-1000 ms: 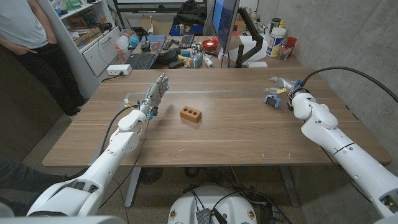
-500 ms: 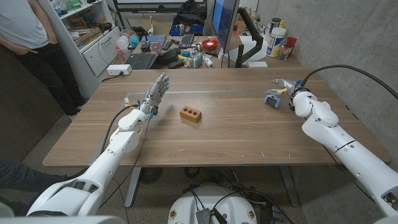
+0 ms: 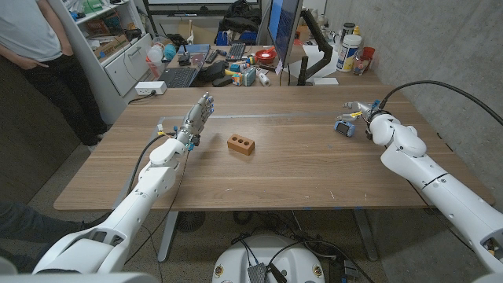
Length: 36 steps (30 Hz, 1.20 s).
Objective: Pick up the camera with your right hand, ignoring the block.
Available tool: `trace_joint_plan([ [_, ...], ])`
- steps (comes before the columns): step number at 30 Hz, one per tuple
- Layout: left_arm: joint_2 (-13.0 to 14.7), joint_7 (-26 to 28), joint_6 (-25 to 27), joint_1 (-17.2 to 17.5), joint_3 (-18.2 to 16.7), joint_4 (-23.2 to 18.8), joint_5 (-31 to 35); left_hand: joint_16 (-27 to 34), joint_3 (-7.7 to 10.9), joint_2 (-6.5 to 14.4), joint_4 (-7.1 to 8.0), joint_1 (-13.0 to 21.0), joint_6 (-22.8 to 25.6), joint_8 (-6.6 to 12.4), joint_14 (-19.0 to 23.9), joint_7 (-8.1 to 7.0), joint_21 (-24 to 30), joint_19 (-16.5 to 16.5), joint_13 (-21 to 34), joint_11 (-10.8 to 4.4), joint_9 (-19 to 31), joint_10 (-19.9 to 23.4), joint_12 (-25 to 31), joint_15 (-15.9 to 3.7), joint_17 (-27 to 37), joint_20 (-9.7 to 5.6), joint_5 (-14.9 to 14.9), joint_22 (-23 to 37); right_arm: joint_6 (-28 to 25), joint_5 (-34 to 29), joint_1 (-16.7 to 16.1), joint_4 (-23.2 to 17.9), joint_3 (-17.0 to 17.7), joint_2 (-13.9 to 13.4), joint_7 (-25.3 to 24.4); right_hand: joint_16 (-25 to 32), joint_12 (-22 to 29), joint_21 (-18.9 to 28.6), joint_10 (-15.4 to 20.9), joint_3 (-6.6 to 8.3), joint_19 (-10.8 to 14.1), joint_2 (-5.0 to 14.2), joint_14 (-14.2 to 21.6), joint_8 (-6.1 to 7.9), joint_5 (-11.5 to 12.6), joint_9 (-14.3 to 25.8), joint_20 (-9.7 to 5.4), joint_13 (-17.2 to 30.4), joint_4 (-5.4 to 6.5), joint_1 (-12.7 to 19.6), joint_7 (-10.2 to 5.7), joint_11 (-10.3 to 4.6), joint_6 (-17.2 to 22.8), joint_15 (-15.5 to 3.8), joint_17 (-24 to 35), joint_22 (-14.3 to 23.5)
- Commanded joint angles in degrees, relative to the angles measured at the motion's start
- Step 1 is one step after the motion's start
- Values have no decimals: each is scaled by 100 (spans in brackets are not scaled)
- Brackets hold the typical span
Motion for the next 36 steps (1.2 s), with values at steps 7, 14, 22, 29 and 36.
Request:
trace_joint_plan([
  [7, 1, 16, 8, 8, -7, 5, -1, 15, -33, 36, -1, 15, 30, 26, -1, 8, -40, -9, 29, -4, 21, -4, -9, 43, 19, 9, -4, 7, -90, 2, 212, 247, -180, 5, 224, 43, 10, -13, 2, -3, 88, -70, 95, 18, 39, 12, -29, 35, -30, 27, -14, 4, -20, -4, 10, 20],
  [14, -2, 50, 6, 25, -11, -8, 6, 2, -41, 40, 0, 17, 38, 27, -37, 20, -49, -27, 29, 8, 21, -9, -12, 40, 20, -62, -6, 7, -57, 30, 257, 362, -210, 22, 200, 35, 39, -20, 56, -5, 132, -83, 86, 31, 47, 12, -31, 37, -29, 41, -25, -13, -7, -24, 11, 21],
  [22, -10, 39, -8, 16, -20, 10, -8, 1, -48, 43, 0, 19, 42, 26, -43, 26, -53, -32, 29, 12, 21, -16, -15, 20, 19, -127, -8, 7, -70, 43, 320, 466, -266, 45, 214, 36, 45, -23, 59, -4, 171, -89, 94, 37, 53, 13, -33, 38, -28, 54, -32, -24, -7, -36, 13, 22],
  [29, -9, 32, -13, 6, -12, 23, 2, 1, -51, 47, -1, 22, 52, 28, -46, 23, -55, -36, 29, 39, 21, -19, -16, 22, 19, -124, -9, 7, -96, 50, 348, 530, -310, 58, 233, 31, 50, -22, 61, -2, 221, -96, 89, 43, 61, 14, -37, 39, -29, 70, -38, -23, -3, -59, 14, 24],
  [36, -14, 9, -2, -5, -6, 55, -8, 4, -48, 63, -5, 35, 66, 32, -40, 25, -55, -34, 28, 22, 21, -5, -11, 20, 18, -133, -8, 6, -132, 56, 375, 575, -344, 66, 258, 27, 53, -19, 58, 8, 273, -90, 84, 53, 70, 15, -40, 40, -33, 100, -36, -20, 11, -68, 14, 25],
])
